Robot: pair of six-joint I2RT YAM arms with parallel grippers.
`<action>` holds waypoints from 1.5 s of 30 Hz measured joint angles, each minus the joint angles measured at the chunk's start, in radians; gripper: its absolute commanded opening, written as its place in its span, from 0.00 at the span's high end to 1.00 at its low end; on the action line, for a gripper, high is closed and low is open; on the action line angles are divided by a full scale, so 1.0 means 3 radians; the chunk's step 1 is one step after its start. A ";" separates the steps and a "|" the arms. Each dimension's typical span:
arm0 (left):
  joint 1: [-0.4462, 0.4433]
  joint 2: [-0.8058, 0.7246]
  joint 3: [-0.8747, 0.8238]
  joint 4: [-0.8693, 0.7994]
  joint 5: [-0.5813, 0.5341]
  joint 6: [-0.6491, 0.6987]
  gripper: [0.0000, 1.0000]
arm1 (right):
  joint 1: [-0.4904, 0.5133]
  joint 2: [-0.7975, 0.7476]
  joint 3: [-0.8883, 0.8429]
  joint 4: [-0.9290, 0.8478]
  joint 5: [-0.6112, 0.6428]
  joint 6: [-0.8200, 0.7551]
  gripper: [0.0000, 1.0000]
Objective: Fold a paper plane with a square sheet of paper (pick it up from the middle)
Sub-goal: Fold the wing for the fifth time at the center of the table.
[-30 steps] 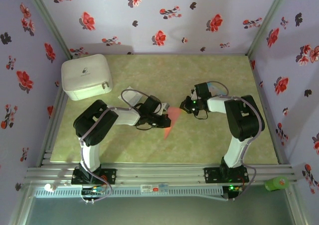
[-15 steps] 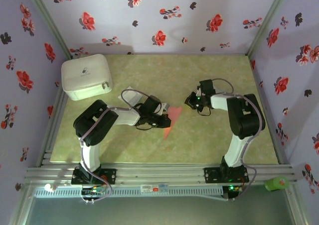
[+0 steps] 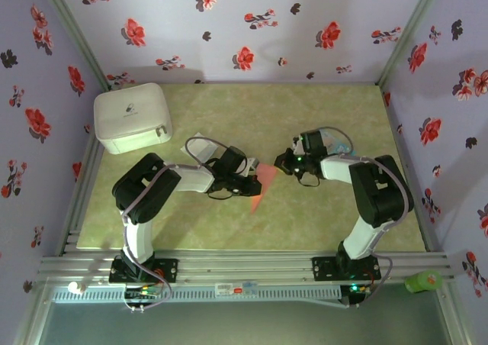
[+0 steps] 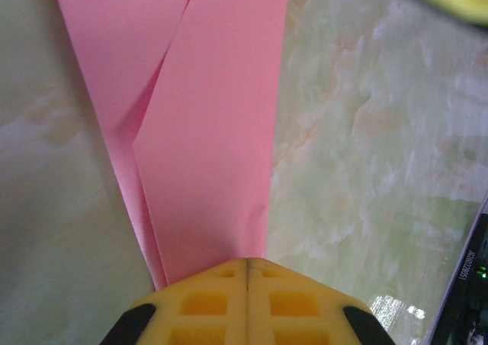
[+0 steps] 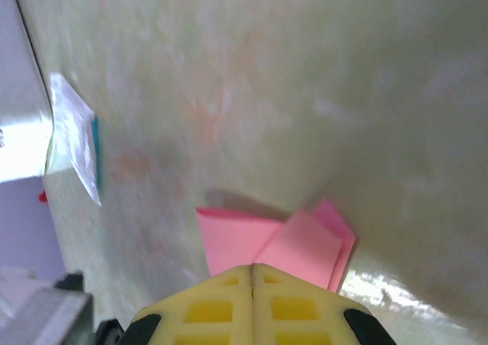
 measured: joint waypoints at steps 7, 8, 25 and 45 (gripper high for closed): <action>-0.0001 0.0000 0.0019 -0.0039 -0.0004 0.0000 1.00 | 0.0146 0.0140 -0.0074 0.0258 -0.0141 0.0135 0.97; -0.0001 0.0000 0.0019 -0.0039 -0.0004 0.0000 1.00 | 0.0146 0.0150 -0.0083 0.0281 -0.0141 0.0144 0.97; -0.0029 -0.0197 0.0045 -0.0425 -0.0103 -0.0053 0.96 | 0.0139 0.0154 -0.0259 0.0395 0.0004 0.0170 1.00; -0.0235 -0.0056 0.0612 -0.0660 -0.0050 -0.0285 0.97 | 0.0140 0.0148 -0.0267 0.0404 0.0015 0.0172 1.00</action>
